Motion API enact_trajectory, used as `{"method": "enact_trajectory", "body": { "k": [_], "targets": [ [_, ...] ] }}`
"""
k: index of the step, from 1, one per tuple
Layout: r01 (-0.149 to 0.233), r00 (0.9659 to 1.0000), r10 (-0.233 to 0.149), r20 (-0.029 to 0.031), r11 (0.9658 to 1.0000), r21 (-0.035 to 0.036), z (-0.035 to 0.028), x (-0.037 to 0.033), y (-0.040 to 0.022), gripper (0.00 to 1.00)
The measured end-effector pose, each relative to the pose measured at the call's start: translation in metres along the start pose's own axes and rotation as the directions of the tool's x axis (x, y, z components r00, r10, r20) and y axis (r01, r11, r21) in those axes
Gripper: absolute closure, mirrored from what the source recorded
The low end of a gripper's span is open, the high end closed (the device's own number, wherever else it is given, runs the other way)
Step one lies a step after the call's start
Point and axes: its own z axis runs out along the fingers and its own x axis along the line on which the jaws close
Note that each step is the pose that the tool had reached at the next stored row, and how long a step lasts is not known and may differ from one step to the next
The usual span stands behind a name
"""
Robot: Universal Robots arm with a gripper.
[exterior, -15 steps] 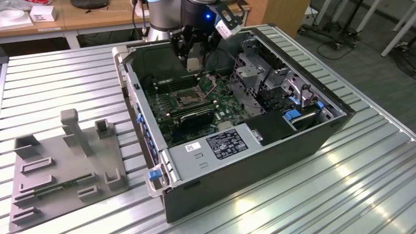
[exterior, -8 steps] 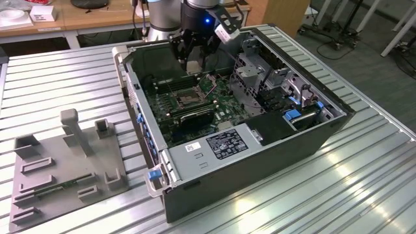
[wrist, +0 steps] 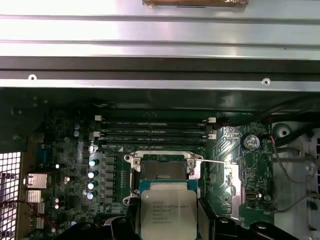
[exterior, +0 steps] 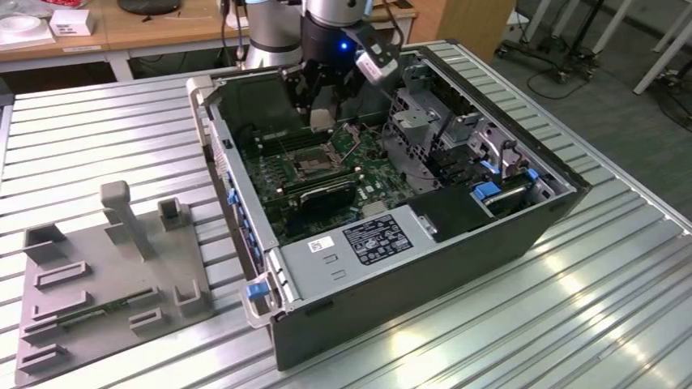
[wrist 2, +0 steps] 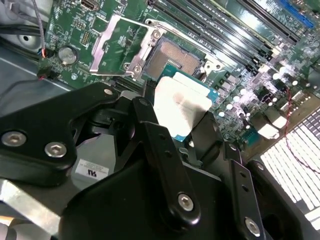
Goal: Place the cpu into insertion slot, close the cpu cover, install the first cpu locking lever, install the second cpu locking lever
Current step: 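Place the cpu into insertion slot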
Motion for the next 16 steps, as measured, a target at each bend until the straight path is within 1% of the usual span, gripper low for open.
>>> {"method": "enact_trajectory", "body": {
  "k": [3,8,10,16],
  "targets": [
    [0.0,1.0,0.0,0.0,1.0,-0.0002,0.0045,0.0,-0.0008,0.46],
    [0.0,1.0,0.0,-0.0001,1.0,0.0,0.0046,-0.0001,-0.0008,0.46],
    [0.0,1.0,0.0,0.0002,1.0,-0.0005,0.0059,-0.0001,-0.0009,0.46],
    [0.0,1.0,0.0,-0.0001,1.0,0.0,0.0157,0.0,-0.0018,0.46]
  ]
}}
